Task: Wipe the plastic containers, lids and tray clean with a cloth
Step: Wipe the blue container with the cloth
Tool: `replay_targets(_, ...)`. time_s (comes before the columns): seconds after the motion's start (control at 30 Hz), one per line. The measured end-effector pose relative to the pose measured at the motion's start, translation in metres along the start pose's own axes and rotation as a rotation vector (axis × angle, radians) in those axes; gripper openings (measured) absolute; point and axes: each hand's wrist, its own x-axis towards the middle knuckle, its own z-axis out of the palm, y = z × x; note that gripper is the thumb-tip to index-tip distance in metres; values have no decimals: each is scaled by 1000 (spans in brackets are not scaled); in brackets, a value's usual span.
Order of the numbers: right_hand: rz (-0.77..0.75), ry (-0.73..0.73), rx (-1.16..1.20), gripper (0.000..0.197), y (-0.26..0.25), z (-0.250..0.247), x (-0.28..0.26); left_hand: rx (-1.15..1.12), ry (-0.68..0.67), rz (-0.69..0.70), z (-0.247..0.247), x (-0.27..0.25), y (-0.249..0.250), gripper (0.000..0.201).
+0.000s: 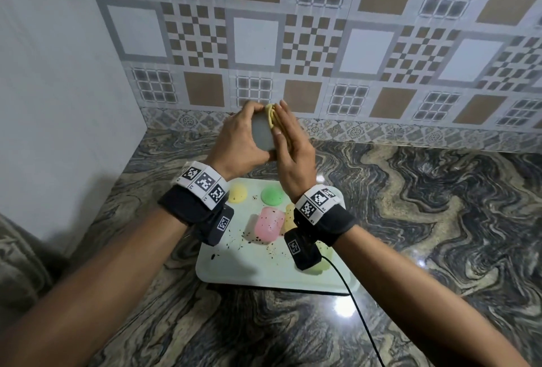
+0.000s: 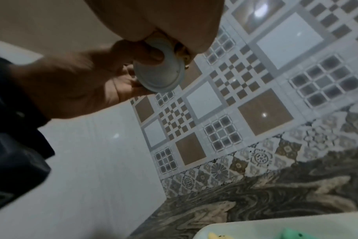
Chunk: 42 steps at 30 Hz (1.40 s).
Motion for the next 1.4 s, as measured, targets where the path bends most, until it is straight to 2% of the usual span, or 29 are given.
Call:
replay_targets(0.07,-9,8,-7,45,-2,-2,-2,-86,4,34,2,-4,0,74)
replay_targets(0.2,230,84,313,40,-1,-4,1,-260,-13,91,3,-7,-4,75)
replay_targets(0.27,267,93,361,40,-2,-5,3,-210,-6,72,1,-3,-5,76)
replay_targets(0.37,254,111,307,42,-2,-5,4,8,36,75,-6,1,-6,78)
replay_targets(0.5,120,72,96,44,4,0,1,195,22,121,-2,3,2,82)
replay_targets(0.6,170,97,157,45,3,5,-1,45,28,126,2,2,0,77)
replay_targets(0.67,269,119,312,46,2,3,1,-191,31,2,3,-3,-7,75)
replay_targets(0.73,331,87,350,46,1,0,4,-316,26,-84,4,-7,-14,74)
replay_targets(0.8,295,66,296,45,-3,-1,1,-193,4,-95,3,-5,-12,74)
replay_targets(0.87,191,45,169,45,-4,2,-6,26,20,9,1,-2,-8,73)
replay_targets(0.9,167,44,141,45,-3,4,-8,53,34,47,1,-2,-6,73)
replay_targets(0.97,185,80,207,43,-3,4,-9,-10,46,89,0,-4,-5,75)
replay_targets(1.07,253,54,328,41,-2,-1,2,-193,40,50,-2,-6,-10,78)
replay_targets(1.1,256,35,316,41,-3,-2,5,-199,29,32,-2,-5,-11,78)
replay_targets(1.17,211,28,266,44,-4,0,5,-59,50,21,-3,-2,-11,78)
replay_targets(1.27,104,39,142,46,2,6,-2,125,92,86,-4,4,-7,78)
replay_targets(1.4,256,122,302,44,2,7,1,-40,73,60,-4,-2,-4,79)
